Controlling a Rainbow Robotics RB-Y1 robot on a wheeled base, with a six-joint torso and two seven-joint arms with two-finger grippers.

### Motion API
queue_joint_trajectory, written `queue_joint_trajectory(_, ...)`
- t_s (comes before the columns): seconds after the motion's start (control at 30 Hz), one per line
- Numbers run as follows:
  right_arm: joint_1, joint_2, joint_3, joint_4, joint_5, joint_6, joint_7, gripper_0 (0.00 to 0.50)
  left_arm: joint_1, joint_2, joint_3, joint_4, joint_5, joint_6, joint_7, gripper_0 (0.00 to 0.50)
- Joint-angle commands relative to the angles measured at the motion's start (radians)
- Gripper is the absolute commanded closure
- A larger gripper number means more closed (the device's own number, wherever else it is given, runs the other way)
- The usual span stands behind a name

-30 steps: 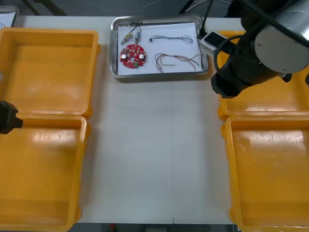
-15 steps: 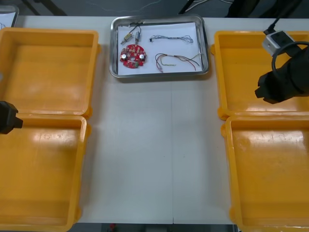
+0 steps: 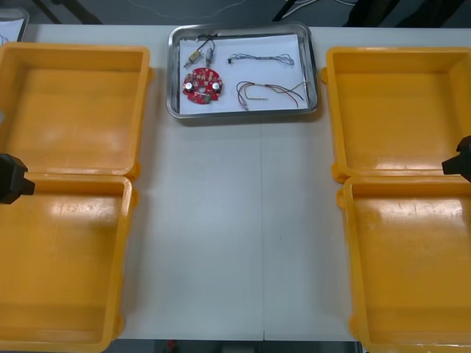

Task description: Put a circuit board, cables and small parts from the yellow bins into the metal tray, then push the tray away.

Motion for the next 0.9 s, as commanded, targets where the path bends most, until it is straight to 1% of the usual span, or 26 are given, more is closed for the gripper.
queue_joint_trajectory(0.03,0.054,-0.065,-0.053,-0.039,-0.015,0.003,-0.037,0.000,0.019,-0.013,0.033,-0.027,0.007,0.008,-0.077,0.000)
queue_joint_trajectory(0.23,0.109,-0.066,-0.090,-0.039,-0.010,0.003,-0.033,0.000,0.019,-0.013,0.033,-0.027,0.007,0.008,-0.077,0.000)
queue_joint_trajectory(0.67,0.197,-0.066,-0.093,-0.039,-0.002,0.003,-0.031,0.000,0.019,-0.013,0.033,-0.027,0.007,0.008,-0.077,0.000)
queue_joint_trajectory(0.9,0.230,-0.043,-0.093,-0.039,0.016,0.003,-0.028,0.000,0.019,-0.013,0.033,-0.027,0.007,0.008,-0.077,0.000)
